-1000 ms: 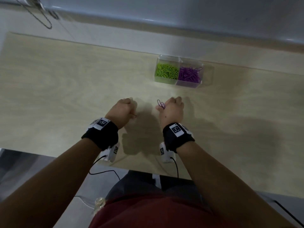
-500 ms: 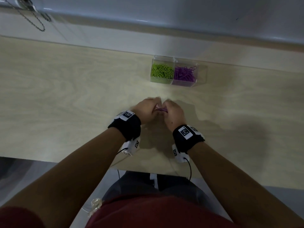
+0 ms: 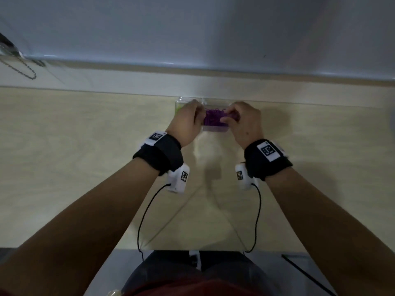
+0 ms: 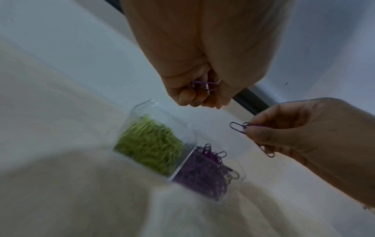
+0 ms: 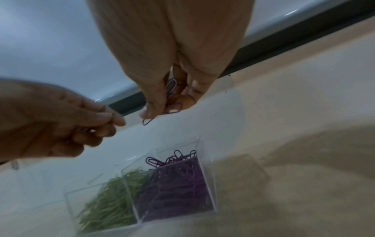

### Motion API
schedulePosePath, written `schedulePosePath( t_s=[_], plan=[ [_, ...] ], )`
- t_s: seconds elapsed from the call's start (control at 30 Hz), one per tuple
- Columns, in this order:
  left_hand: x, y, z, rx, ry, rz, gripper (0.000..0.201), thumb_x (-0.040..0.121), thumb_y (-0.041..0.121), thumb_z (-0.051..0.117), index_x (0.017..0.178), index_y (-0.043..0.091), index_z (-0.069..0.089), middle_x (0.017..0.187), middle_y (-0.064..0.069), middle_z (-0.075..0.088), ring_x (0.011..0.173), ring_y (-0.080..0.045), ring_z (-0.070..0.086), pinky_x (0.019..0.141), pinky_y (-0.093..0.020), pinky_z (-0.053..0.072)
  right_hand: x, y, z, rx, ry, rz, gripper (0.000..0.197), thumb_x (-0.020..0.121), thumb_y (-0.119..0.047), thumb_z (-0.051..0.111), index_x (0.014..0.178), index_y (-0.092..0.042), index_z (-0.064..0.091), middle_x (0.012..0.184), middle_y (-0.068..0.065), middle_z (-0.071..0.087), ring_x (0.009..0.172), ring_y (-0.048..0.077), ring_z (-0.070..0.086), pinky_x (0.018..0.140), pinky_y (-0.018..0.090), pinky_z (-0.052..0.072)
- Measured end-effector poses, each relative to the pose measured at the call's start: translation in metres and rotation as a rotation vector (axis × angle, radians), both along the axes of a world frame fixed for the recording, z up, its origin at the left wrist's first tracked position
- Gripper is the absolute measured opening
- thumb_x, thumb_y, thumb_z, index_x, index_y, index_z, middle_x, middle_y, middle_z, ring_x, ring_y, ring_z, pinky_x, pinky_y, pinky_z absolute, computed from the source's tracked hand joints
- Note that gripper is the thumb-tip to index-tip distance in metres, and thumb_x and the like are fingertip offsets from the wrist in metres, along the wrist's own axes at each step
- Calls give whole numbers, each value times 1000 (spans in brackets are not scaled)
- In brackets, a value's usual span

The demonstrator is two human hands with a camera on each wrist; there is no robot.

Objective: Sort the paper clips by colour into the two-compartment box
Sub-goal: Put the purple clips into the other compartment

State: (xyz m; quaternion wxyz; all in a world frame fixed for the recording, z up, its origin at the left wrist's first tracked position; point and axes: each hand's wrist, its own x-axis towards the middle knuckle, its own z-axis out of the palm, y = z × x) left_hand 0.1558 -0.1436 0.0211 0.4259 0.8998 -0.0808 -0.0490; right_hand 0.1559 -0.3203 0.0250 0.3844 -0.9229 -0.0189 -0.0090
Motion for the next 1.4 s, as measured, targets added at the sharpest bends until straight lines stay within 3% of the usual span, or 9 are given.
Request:
schedulePosePath(
  t_s=[0.27, 0.43, 0.57, 0.63, 0.83, 0.93, 1.17, 1.3, 1.4],
  plan=[
    [35, -36, 6, 165, 188, 18, 42, 87, -3, 39, 127, 1, 51, 124, -18, 59, 114, -29, 56, 100, -33, 44, 25, 3, -29, -127, 19, -15, 16, 79, -1, 63, 93, -2, 70, 92, 18, 68, 82, 30, 64, 75, 34, 52],
    [36, 8, -7, 109, -1, 282, 27, 86, 4, 48, 104, 10, 67, 106, -12, 67, 95, -25, 63, 87, -30, 50, 35, -28, -26, 52, 213, -296, 16, 88, -18, 59, 93, -8, 71, 95, 9, 72, 86, 19, 64, 74, 16, 42],
    [41, 42, -28, 248, 190, 478, 36, 90, 31, 56, 111, 2, 61, 114, -21, 60, 105, -35, 57, 91, -36, 44, 57, -23, -43, 274, 486, -354, 38, 86, -39, 60, 61, -11, 63, 77, 16, 67, 71, 25, 62, 74, 35, 50],
    [41, 44, -33, 180, 332, 459, 45, 93, 42, 48, 81, 2, 64, 83, -21, 63, 82, -36, 56, 76, -35, 42, 66, -21, -60, 366, 559, -368, 40, 78, -46, 62, 59, -11, 63, 79, 17, 69, 75, 29, 65, 80, 45, 55],
    [41, 42, -40, -208, 421, 563, 44, 89, 44, 54, 62, 9, 52, 63, -8, 46, 59, -19, 42, 61, -33, 45, 65, -17, -54, 672, 590, -436, 14, 75, -4, 71, 65, -13, 71, 68, 11, 65, 55, 20, 56, 59, 31, 44],
    [34, 47, -44, -397, 498, 624, 35, 86, 43, 59, 82, 9, 69, 79, -11, 61, 73, -23, 57, 81, -46, 55, 48, -17, -43, 773, 590, -373, 17, 79, -3, 69, 95, -10, 68, 94, 17, 72, 75, 23, 65, 67, 30, 51],
    [5, 45, -28, -663, 510, 562, 39, 99, 43, 37, 91, 18, 66, 87, -5, 67, 71, -15, 63, 61, -21, 53, 8, -22, -34, 570, 335, -125, 29, 84, 4, 58, 84, -19, 75, 108, 7, 71, 105, 16, 66, 99, 35, 49],
    [-6, 47, -30, -684, 463, 497, 40, 97, 44, 40, 87, 17, 67, 92, -2, 69, 79, -12, 66, 71, -23, 52, -16, -25, -42, 408, 267, 95, 23, 89, 7, 53, 92, -4, 72, 131, 1, 54, 132, 16, 44, 106, 11, 33],
    [-11, 49, -38, -584, 380, 379, 22, 87, 37, 63, 78, 17, 67, 85, -1, 66, 81, -14, 59, 79, -30, 46, -25, -25, -50, 308, 176, 166, 10, 81, -13, 72, 91, -14, 71, 136, -7, 50, 137, 13, 38, 113, 33, 34]
  ],
)
